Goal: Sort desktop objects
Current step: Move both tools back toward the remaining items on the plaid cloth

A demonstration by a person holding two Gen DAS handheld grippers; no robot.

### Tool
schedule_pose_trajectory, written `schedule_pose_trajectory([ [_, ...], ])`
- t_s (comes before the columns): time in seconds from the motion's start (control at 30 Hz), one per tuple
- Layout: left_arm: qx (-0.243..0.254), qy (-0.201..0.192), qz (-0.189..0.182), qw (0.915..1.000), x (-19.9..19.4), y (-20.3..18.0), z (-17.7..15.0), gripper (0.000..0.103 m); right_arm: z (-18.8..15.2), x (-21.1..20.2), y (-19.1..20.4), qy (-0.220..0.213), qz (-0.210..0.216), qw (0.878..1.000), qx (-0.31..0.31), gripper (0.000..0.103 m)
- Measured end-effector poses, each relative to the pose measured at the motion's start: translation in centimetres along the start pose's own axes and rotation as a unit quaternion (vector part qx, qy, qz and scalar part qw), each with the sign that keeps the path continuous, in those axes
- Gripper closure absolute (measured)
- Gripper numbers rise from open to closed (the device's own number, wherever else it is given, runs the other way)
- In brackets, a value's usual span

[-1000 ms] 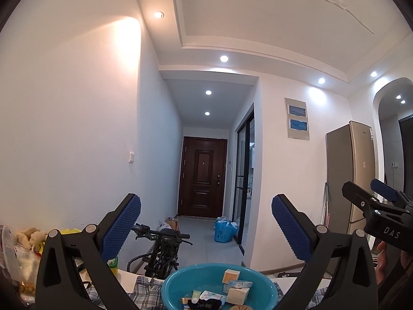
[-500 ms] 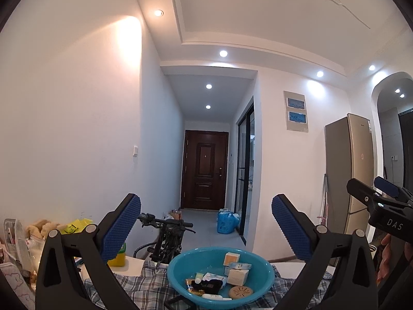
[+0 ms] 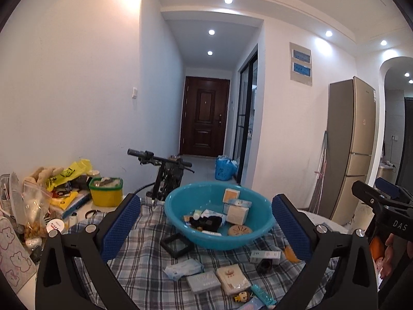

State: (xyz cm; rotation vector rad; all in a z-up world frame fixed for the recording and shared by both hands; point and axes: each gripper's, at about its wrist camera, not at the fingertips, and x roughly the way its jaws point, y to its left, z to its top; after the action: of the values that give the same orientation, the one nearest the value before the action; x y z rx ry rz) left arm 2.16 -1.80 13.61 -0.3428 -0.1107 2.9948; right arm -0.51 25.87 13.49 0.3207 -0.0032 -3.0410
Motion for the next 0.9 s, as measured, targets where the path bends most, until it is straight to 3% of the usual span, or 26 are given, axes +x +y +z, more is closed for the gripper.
schedule_pose_trajectory([
  [0.17, -0.006, 0.075, -0.017, 0.997, 2.7, 0.1, -3.0, 0.0, -3.2, 0.3, -0.1, 0.032, 0.016, 0.999, 0.019, 0.001],
  [0.33, 0.001, 0.139, -0.013, 0.9902, 4.8, -0.4, -6.6, 0.0, -6.7, 1.7, 0.7, 0.099, 0.033, 0.994, 0.01, 0.001],
  [0.67, -0.001, 0.219, -0.029, 0.9754, 6.5, -0.5, -11.2, 0.0, -11.6, 3.6, 1.4, 0.197, 0.056, 0.979, 0.022, 0.001],
  [0.9, 0.01, 0.255, -0.022, 0.9665, 7.2, -0.7, -13.8, 0.0, -13.3, 4.3, 2.0, 0.227, 0.062, 0.972, 0.015, 0.001],
])
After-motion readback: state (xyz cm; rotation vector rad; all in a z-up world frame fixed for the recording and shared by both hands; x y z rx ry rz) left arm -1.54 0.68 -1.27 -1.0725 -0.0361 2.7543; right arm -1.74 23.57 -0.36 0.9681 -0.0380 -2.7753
